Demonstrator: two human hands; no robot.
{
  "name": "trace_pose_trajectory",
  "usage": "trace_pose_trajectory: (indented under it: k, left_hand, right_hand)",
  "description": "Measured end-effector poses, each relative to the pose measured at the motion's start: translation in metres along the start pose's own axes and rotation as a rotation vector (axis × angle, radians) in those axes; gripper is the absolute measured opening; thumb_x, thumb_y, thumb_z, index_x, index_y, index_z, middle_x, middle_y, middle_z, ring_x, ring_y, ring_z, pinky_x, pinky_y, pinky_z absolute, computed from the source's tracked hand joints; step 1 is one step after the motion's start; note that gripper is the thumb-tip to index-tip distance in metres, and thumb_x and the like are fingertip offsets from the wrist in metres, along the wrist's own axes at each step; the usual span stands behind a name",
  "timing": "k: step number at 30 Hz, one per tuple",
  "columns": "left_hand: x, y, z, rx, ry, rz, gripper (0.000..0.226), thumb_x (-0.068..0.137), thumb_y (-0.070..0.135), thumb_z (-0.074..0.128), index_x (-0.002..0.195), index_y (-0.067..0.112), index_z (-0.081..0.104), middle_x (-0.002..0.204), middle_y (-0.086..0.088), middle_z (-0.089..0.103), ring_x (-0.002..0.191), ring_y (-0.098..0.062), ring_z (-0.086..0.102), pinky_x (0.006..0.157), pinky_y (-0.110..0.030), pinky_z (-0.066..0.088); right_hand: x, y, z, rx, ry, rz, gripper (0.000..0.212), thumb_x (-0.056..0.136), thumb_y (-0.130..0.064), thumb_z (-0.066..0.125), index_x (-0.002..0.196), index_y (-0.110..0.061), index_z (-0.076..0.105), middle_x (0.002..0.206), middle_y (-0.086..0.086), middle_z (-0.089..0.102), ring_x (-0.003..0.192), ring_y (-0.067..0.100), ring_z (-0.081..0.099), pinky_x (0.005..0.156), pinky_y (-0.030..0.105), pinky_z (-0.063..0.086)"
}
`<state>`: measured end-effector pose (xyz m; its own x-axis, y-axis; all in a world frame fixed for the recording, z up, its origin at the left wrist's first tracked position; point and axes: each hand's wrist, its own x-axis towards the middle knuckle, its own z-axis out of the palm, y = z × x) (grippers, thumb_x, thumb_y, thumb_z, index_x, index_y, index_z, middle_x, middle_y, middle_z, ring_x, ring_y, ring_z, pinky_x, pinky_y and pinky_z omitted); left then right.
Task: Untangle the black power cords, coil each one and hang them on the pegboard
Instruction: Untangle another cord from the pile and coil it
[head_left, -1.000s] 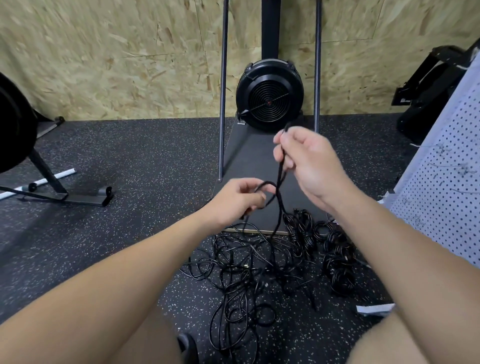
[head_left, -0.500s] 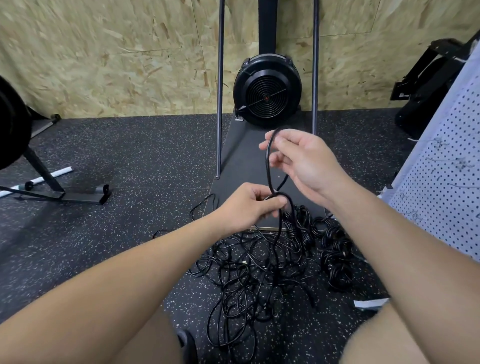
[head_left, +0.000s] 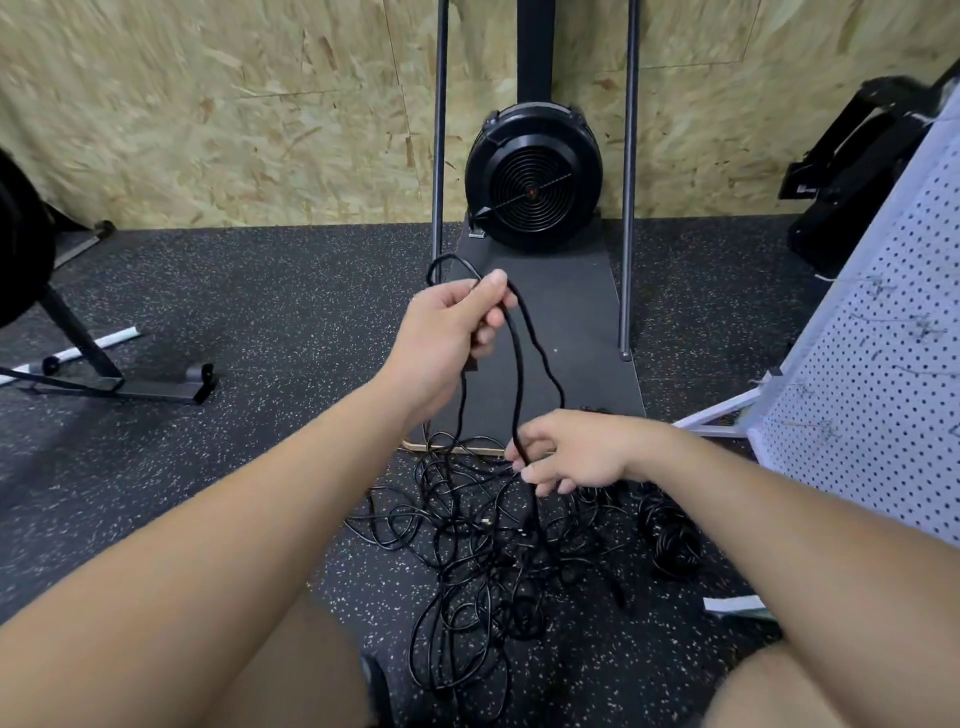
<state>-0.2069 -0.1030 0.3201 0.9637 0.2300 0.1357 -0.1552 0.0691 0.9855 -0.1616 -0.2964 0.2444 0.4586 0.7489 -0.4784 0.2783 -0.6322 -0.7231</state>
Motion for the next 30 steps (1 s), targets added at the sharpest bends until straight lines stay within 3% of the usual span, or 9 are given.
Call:
trace_pose_trajectory:
  k: [4, 7, 10, 12, 14, 16, 21, 25, 30]
  left_hand:
    - [0.0, -0.005, -0.007, 0.02, 0.032, 0.0, 0.035, 0.111, 0.033, 0.065, 0.105, 0.0, 0.075, 0.074, 0.0, 0.055, 0.063, -0.012, 0.041, 0.058, -0.027, 0.028]
    - [0.003, -0.009, -0.016, 0.038, 0.076, -0.02, 0.044, 0.109, 0.042, 0.067, 0.112, 0.0, 0.079, 0.076, 0.0, 0.054, 0.066, -0.014, 0.04, 0.059, -0.028, 0.029]
    - [0.007, -0.015, -0.027, 0.035, 0.095, -0.031, 0.046, 0.104, 0.051, 0.071, 0.113, 0.007, 0.082, 0.077, -0.001, 0.047, 0.066, -0.016, 0.034, 0.059, -0.03, 0.026]
    - [0.009, -0.019, -0.032, 0.045, 0.08, -0.061, 0.039, 0.102, 0.04, 0.074, 0.107, 0.001, 0.078, 0.076, -0.002, 0.044, 0.062, -0.016, 0.032, 0.059, -0.032, 0.022]
    - [0.004, -0.021, -0.03, 0.105, 0.009, -0.137, 0.023, 0.101, 0.02, 0.07, 0.11, 0.0, 0.078, 0.071, 0.001, 0.043, 0.059, -0.014, 0.033, 0.057, -0.031, 0.024]
    - [-0.004, -0.024, -0.022, 0.138, -0.124, -0.236, 0.026, 0.102, 0.008, 0.065, 0.123, 0.001, 0.077, 0.068, 0.004, 0.046, 0.058, -0.013, 0.035, 0.056, -0.029, 0.026]
    - [-0.024, -0.031, 0.0, 0.159, -0.432, -0.321, 0.023, 0.103, 0.005, 0.063, 0.122, -0.004, 0.073, 0.068, 0.003, 0.052, 0.06, -0.012, 0.038, 0.055, -0.025, 0.028]
    - [-0.029, -0.038, 0.01, 0.242, -0.372, -0.25, 0.015, 0.105, 0.015, 0.073, 0.094, 0.005, 0.072, 0.073, -0.001, 0.061, 0.061, -0.009, 0.047, 0.056, -0.016, 0.039]
    - [-0.018, -0.033, 0.008, 0.252, -0.234, -0.224, 0.03, 0.106, 0.021, 0.071, 0.103, -0.009, 0.071, 0.078, -0.003, 0.067, 0.062, -0.011, 0.049, 0.055, -0.022, 0.034]
  right_hand:
    - [0.009, -0.003, 0.006, -0.028, 0.061, -0.003, 0.022, 0.112, -0.013, 0.052, 0.106, -0.001, 0.07, 0.11, 0.005, 0.082, 0.101, 0.029, 0.081, 0.095, 0.05, 0.061]
    - [0.004, -0.013, 0.002, -0.062, 0.128, -0.032, 0.026, 0.111, -0.015, 0.052, 0.094, -0.006, 0.069, 0.098, 0.004, 0.083, 0.088, 0.028, 0.081, 0.092, 0.058, 0.061]
    - [-0.007, -0.031, -0.01, -0.034, 0.318, -0.087, 0.024, 0.111, -0.021, 0.056, 0.098, -0.012, 0.074, 0.089, -0.003, 0.082, 0.07, 0.015, 0.07, 0.066, 0.038, 0.055]
    - [-0.016, -0.046, -0.02, 0.07, 0.531, -0.172, 0.025, 0.111, -0.025, 0.056, 0.1, -0.021, 0.077, 0.082, -0.006, 0.078, 0.061, 0.008, 0.059, 0.06, 0.025, 0.044]
    - [-0.023, -0.057, -0.032, 0.249, 0.705, -0.262, 0.026, 0.112, -0.024, 0.053, 0.105, -0.023, 0.079, 0.078, -0.006, 0.072, 0.056, 0.008, 0.052, 0.057, 0.023, 0.04]
    - [-0.027, -0.061, -0.042, 0.386, 0.789, -0.317, 0.025, 0.111, -0.024, 0.055, 0.108, -0.021, 0.079, 0.078, -0.006, 0.069, 0.06, 0.015, 0.05, 0.06, 0.03, 0.043]
    - [-0.025, -0.054, -0.043, 0.428, 0.786, -0.303, 0.022, 0.108, -0.024, 0.059, 0.104, -0.016, 0.079, 0.081, 0.001, 0.073, 0.06, 0.021, 0.058, 0.064, 0.048, 0.056]
    - [-0.024, -0.049, -0.044, 0.439, 0.782, -0.289, 0.024, 0.109, -0.025, 0.062, 0.101, -0.008, 0.078, 0.083, 0.009, 0.076, 0.06, 0.023, 0.063, 0.07, 0.044, 0.057]
    - [-0.023, -0.043, -0.052, 0.45, 0.785, -0.297, 0.023, 0.11, -0.029, 0.064, 0.103, -0.012, 0.078, 0.078, 0.0, 0.072, 0.056, 0.021, 0.052, 0.066, 0.041, 0.05]
